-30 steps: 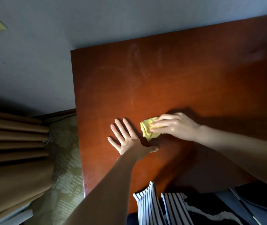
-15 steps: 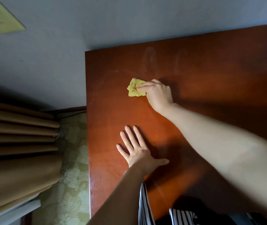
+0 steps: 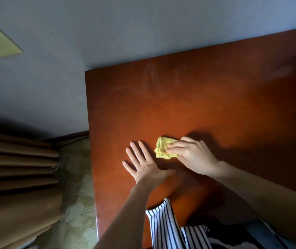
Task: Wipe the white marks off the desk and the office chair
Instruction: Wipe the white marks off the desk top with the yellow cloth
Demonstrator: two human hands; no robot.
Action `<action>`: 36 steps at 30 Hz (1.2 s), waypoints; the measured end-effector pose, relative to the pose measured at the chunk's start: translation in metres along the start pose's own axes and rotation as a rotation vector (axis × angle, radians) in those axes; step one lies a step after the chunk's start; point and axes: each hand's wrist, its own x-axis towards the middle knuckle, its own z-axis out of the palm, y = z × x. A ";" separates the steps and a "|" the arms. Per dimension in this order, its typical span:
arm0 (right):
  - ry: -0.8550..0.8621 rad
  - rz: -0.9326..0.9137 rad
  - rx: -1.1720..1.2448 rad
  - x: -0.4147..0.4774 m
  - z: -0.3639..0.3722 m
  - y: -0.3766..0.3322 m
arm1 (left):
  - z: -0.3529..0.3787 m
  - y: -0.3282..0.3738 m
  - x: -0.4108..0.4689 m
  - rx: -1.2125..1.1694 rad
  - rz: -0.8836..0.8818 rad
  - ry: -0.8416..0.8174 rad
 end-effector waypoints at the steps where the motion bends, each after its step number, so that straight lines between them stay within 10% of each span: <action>1: -0.033 -0.018 0.036 -0.009 -0.007 0.005 | 0.001 -0.002 0.000 -0.035 0.018 0.018; 8: 0.090 0.347 0.388 -0.009 -0.074 0.041 | 0.001 0.006 -0.007 -0.353 0.034 0.307; 16: 0.474 0.285 -0.101 0.032 -0.140 0.069 | -0.036 0.036 0.034 -0.200 0.106 0.353; 31: -0.024 0.054 -0.198 0.003 -0.013 0.091 | -0.045 0.045 0.093 0.081 -0.032 0.047; 36: 0.067 0.014 -0.264 0.022 -0.013 0.117 | -0.049 0.047 0.095 0.105 -0.064 -0.015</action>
